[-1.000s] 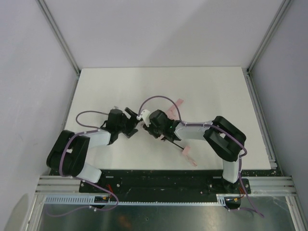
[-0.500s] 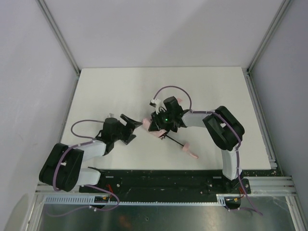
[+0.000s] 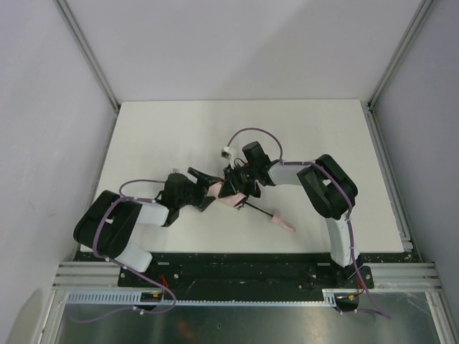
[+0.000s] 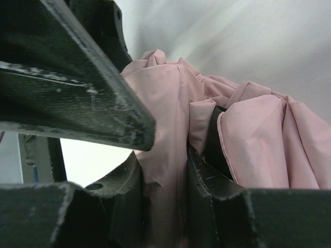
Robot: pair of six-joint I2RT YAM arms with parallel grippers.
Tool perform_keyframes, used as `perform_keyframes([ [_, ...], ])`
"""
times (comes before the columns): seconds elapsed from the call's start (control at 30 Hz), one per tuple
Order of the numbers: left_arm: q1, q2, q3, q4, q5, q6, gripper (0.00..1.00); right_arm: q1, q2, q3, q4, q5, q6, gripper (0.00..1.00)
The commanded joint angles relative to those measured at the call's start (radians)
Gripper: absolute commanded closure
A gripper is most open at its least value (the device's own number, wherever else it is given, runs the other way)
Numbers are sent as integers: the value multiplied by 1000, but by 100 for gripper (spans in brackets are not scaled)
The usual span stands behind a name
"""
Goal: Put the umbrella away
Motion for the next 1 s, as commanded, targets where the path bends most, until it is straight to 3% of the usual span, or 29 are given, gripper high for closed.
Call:
perform_keyframes([
  [0.0,-34,60,9,-16,-89,-46,9,6,107,-49,-243,-17,22,100],
  [0.17,-47,137,8,-16,-147,-48,26,2,107,-34,-230,-85,26,100],
  [0.37,-48,158,3,-16,-188,26,53,1,100,-20,-276,-119,-20,100],
  [0.5,-38,139,-24,-17,-180,69,73,0,75,13,-334,-75,-27,100],
  [0.6,-27,147,-27,-28,-133,98,81,1,37,56,-406,-19,-34,95],
  [0.8,-25,121,-2,-132,-89,145,90,2,-133,70,-416,111,-37,60],
  [0.9,-25,94,51,-250,-89,190,92,3,-216,72,-413,157,-61,38],
  [0.97,-24,79,85,-328,-91,214,94,5,-261,70,-416,185,-85,29],
])
